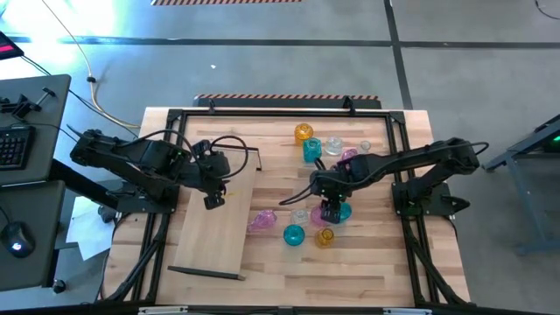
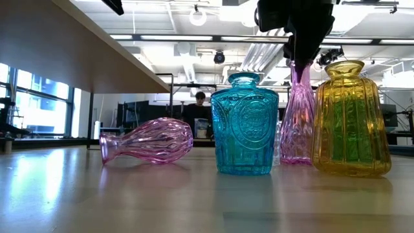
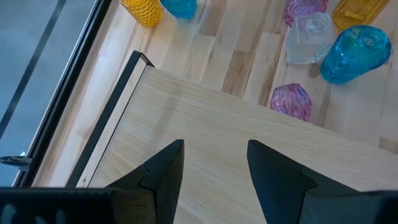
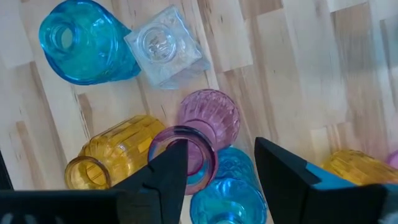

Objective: Sort vases onto shelf
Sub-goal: Put the center violet flower vase on the shelf

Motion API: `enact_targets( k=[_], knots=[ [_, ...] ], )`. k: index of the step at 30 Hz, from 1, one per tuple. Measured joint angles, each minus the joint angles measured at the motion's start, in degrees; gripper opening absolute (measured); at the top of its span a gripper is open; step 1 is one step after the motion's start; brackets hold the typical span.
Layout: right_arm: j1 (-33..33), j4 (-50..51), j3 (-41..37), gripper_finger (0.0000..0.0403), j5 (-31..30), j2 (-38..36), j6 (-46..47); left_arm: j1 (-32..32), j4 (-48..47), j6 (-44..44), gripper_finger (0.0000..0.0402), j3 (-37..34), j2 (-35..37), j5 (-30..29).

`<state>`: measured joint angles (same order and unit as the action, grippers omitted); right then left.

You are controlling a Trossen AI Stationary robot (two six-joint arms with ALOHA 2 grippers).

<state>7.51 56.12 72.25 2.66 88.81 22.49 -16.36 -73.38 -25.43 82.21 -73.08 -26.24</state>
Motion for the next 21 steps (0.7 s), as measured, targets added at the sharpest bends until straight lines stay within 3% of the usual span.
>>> enact_targets(
  k=[5, 13, 21],
  knots=[
    [0.0, -0.3, 0.3, 0.0127, 0.9, 1.5, -0.3, 0.0, 0.0, 0.0, 0.0170, 0.0, 0.0, -0.2],
    [-0.1, -0.1, 0.2, 0.0013, 1.5, 2.1, -1.9, 0.0, 0.0, 0.0, 0.0170, 0.0, 0.0, -0.5],
    [-0.4, -0.1, 0.1, 0.0010, 1.3, 1.8, -1.5, -0.8, 0.0, 0.0, 0.0170, 0.0, 0.5, -3.1]
  ],
)
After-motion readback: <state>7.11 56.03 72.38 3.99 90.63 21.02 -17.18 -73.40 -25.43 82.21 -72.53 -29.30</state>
